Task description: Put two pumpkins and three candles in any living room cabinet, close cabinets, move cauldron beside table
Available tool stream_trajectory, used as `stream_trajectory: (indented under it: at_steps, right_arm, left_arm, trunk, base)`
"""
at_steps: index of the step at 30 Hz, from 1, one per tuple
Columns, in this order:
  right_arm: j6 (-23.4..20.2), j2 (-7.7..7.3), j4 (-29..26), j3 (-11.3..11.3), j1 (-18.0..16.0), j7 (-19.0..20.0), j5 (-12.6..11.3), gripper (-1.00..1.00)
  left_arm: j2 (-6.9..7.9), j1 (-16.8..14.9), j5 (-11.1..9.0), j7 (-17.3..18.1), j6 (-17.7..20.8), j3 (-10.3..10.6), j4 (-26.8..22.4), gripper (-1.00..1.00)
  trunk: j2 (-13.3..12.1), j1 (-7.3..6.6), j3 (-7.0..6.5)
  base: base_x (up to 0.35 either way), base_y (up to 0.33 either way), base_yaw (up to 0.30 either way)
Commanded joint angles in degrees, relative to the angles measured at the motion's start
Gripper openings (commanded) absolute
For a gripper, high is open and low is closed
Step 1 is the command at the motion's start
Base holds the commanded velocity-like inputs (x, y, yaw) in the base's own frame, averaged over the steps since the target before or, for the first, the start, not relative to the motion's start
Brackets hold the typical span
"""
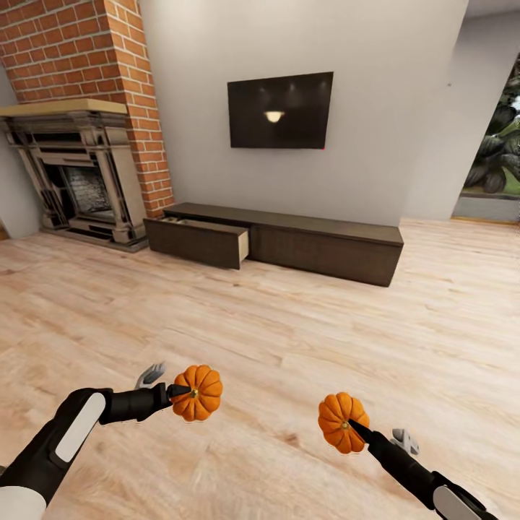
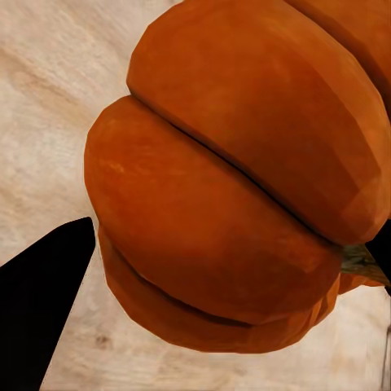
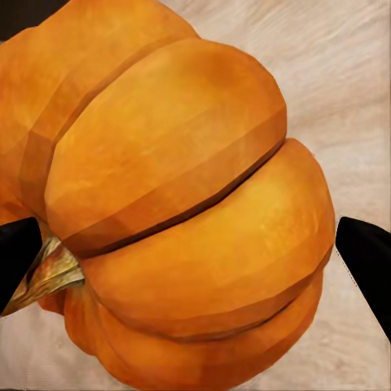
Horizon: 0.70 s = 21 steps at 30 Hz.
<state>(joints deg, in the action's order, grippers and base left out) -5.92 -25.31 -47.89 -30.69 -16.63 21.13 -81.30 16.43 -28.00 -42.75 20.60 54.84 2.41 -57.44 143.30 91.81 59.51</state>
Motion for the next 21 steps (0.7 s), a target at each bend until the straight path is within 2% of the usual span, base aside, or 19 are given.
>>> stream_trajectory:
  at_steps: [1, 12, 21]
  right_arm:
    - [-0.1, -0.07, 0.0, -0.2, -0.1, 0.1, -0.7, -1.00]
    - [0.8, 0.00, 0.0, -0.2, -0.1, 0.1, -0.6, -1.00]
    - [1.0, -0.02, -0.1, -0.2, -0.1, 0.1, -0.6, -1.00]
  left_arm:
    - [0.03, 0.0, -0.3, 0.3, 0.2, 0.1, 0.0, -1.00]
    - [0.09, 0.0, -0.3, 0.4, 0.2, -0.4, 0.2, -1.00]
    - [0.09, 0.0, -0.3, 0.4, 0.2, 0.0, -0.1, -1.00]
  trunk:
    - [0.0, 0.02, 0.06]
    - [0.0, 0.02, 0.08]
    - [0.0, 0.02, 0.22]
  base:
    - [0.326, 0.000, -0.028]
    - [0.328, 0.000, 0.011]
    - [0.330, 0.000, 0.206]
